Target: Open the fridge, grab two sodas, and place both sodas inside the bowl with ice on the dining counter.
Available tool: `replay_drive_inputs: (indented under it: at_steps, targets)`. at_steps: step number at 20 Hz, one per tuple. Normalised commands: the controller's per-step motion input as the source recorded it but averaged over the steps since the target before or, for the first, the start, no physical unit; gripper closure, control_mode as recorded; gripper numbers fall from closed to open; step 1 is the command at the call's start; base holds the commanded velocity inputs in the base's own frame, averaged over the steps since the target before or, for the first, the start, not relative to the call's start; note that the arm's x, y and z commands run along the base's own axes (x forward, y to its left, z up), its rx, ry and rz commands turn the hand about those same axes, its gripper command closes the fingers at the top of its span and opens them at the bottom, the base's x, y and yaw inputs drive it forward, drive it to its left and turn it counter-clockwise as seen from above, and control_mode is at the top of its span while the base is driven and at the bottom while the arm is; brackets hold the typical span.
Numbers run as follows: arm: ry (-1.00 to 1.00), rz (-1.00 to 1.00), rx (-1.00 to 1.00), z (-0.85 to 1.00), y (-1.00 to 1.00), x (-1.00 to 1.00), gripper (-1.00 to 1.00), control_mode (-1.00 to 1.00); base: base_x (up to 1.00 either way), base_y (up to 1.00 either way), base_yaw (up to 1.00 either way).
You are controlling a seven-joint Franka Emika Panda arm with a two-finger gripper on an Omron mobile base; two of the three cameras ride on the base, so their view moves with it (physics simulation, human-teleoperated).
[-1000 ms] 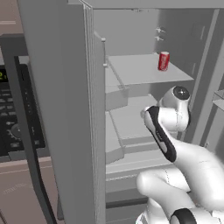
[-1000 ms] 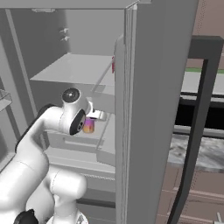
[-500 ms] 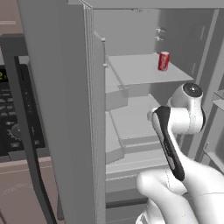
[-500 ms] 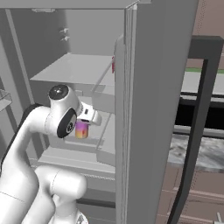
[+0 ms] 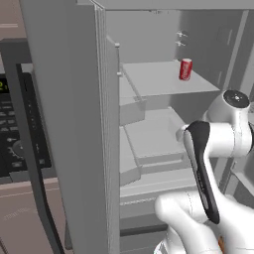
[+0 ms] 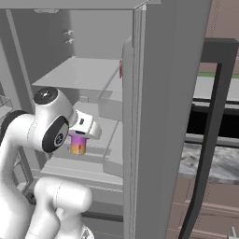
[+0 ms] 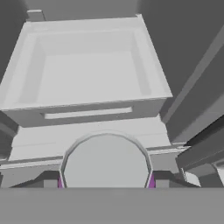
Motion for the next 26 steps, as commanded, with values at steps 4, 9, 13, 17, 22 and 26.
replay_drive_inputs:
  at_steps: [4,9,13,17,22,26]
  targets:
    - [0.03,-0.05,-0.02,0.14,0.27,-0.58,1.00,-1.00,0.00,0.00,0.00]
    - [0.03,-0.01,-0.03,-0.15,0.02,-0.43,1.00,-1.00,0.00,0.00,0.00]
    - [0.08,0.04,-0.10,-0.40,0.06,-0.34,1.00,-1.00,0.00,0.00,0.00]
    - [0.00,0.02,-0.03,-0.09,0.04,-0.10,1.00,1.00,-0.46,0.11,0.07]
    - [0.00,0.00,0.00,0.00,0.00,0.00,1.00,1.00,-0.71,0.31,0.01]
    - [0.00,0.00,0.00,0.00,0.00,0.00,1.00,1.00,-0.72,0.21,-0.10]
